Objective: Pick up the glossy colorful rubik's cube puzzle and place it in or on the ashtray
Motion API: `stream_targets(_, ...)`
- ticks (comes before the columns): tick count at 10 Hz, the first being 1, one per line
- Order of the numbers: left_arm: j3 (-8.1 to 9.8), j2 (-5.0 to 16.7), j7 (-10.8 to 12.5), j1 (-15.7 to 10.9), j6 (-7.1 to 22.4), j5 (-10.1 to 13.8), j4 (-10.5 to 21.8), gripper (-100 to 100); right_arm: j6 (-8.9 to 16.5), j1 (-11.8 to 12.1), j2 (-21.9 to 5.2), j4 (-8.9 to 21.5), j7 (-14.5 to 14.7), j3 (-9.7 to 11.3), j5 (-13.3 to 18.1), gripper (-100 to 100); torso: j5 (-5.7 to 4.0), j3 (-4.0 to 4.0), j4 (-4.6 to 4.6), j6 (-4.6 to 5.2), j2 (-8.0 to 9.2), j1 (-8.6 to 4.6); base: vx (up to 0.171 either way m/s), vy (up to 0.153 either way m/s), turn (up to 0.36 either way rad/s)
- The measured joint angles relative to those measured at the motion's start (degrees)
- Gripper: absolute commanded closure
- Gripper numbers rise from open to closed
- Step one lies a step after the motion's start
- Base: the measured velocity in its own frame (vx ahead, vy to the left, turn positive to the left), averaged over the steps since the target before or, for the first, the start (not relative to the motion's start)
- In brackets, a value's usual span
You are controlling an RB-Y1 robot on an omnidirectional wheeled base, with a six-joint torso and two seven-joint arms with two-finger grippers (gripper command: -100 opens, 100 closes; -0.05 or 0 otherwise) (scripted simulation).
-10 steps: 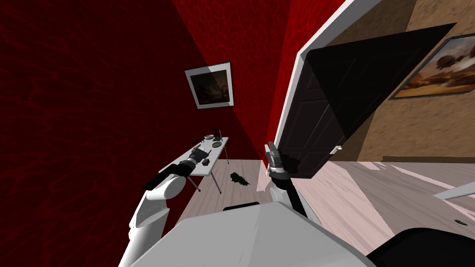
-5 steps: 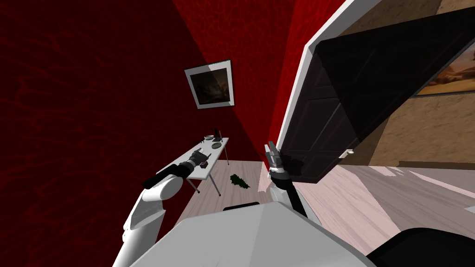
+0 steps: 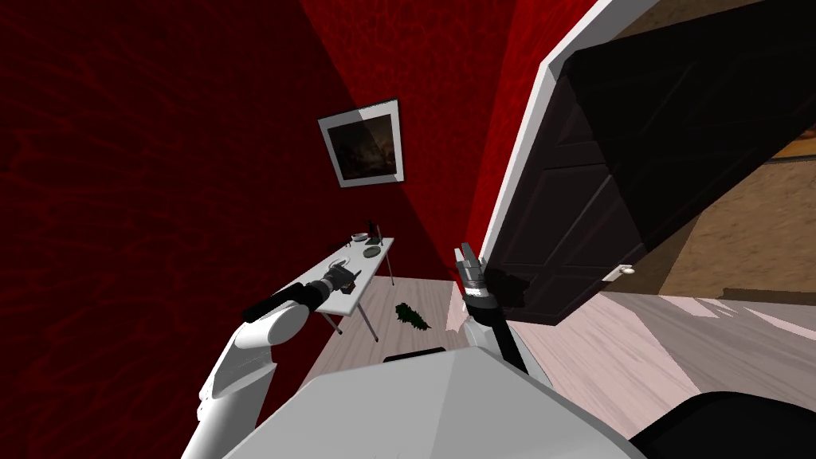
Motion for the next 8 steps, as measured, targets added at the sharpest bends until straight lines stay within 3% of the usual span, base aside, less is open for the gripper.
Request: stream_targets(8, 3.09, 3.6, 4.3, 1.6, 11.8, 2.4, 1.9, -100, 0.0, 0.0, 0.0, 0.0, 0.0, 0.0, 0.0, 0, 0.03, 0.07, 0.02, 0.02, 0.14, 0.15, 0.098, -0.025, 0.071)
